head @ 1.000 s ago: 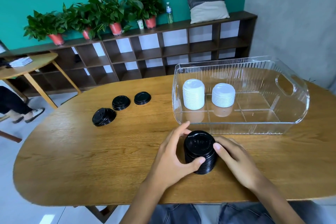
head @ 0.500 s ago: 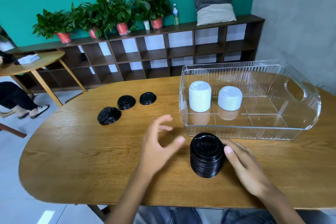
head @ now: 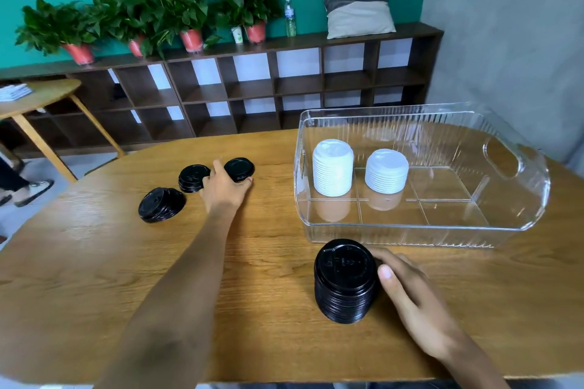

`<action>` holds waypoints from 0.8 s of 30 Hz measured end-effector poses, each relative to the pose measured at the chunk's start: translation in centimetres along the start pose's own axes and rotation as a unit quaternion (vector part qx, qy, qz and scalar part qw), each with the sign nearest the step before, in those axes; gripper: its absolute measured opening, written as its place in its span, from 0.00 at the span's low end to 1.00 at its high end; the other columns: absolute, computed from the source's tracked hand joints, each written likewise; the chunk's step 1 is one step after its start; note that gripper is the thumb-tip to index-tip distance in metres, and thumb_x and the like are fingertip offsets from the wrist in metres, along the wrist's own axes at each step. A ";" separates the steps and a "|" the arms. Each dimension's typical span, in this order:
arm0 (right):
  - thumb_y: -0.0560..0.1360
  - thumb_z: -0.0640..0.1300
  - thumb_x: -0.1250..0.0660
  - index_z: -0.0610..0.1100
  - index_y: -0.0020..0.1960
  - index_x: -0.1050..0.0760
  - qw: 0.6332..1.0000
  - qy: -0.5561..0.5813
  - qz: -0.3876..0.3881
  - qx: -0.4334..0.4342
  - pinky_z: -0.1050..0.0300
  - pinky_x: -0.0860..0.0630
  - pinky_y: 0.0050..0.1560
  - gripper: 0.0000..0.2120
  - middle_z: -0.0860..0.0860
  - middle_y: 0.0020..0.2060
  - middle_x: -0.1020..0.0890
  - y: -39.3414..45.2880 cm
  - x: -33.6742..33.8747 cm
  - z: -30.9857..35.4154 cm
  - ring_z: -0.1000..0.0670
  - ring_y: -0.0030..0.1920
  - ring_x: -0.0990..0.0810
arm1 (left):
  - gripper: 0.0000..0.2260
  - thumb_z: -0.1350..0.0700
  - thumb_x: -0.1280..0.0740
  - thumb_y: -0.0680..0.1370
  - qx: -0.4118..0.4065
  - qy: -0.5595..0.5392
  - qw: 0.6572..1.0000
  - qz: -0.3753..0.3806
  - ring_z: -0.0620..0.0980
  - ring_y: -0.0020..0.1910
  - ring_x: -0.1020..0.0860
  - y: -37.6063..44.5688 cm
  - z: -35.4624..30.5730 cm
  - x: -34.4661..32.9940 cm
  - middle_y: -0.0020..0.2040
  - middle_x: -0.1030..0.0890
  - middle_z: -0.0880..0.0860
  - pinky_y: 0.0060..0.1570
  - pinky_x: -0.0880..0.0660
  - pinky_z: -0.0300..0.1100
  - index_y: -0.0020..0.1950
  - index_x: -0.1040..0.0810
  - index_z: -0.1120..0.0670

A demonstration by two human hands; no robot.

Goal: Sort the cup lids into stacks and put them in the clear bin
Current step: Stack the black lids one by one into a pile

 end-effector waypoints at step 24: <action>0.80 0.63 0.50 0.67 0.66 0.29 1.000 0.003 0.012 -0.015 0.42 0.34 0.70 0.18 0.71 0.61 0.23 -0.3 0.1 0.6 0.62 0.66 0.27 | 0.49 0.31 0.26 0.63 -0.070 -0.110 0.986 0.102 0.44 0.65 0.33 -17.2 2.1 5.1 0.62 0.27 0.40 0.73 0.38 0.54 0.79 0.47 0.33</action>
Point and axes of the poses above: each hand's wrist, its own y-axis towards the middle knuckle, its own x-axis out of the back of the hand, z = x × y, the point moved 1 cm from there along y, towards the middle knuckle
